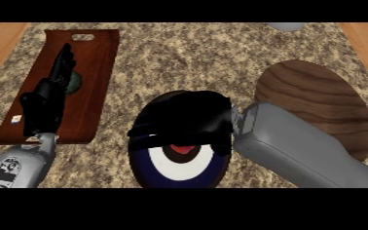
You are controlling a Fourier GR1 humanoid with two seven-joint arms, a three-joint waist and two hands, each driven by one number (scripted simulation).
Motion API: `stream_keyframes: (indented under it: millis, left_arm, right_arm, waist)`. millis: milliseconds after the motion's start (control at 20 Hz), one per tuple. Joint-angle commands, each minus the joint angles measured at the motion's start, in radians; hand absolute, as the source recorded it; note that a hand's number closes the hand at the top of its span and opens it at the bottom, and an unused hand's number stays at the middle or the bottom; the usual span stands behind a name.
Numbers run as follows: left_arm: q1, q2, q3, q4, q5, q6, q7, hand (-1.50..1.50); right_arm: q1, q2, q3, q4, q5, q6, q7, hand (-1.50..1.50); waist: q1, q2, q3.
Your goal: Pick the pear from the plate and place it in the bowl
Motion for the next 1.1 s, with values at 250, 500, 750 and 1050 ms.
stream_keyframes:
  millis: [250,500,750,1050]
  left_arm:
    - [-0.037,-0.007,0.05,0.023,0.004,-0.047,0.011,0.0]
    - [0.027,-0.034,0.064,0.013,-0.016,-0.064,-0.044,0.0]
    - [-0.058,-0.082,0.041,0.041,-0.075,-0.05,0.037,0.0]
    - [0.0,-0.098,0.07,-0.011,-0.088,-0.087,0.006,0.0]
  right_arm:
    - [0.024,0.102,0.102,0.092,0.257,-0.001,0.122,-1.5]
    - [0.08,0.15,0.102,0.2,0.362,-0.053,0.067,-1.5]
    - [0.076,0.248,0.072,0.302,0.433,-0.07,0.045,-1.5]
    - [0.133,0.291,0.036,0.377,0.531,-0.124,-0.023,-1.5]
  waist:
    - [0.0,0.003,0.0]
    - [0.005,0.003,0.0]
    - [-0.001,0.005,0.0]
    - [0.001,0.003,0.0]
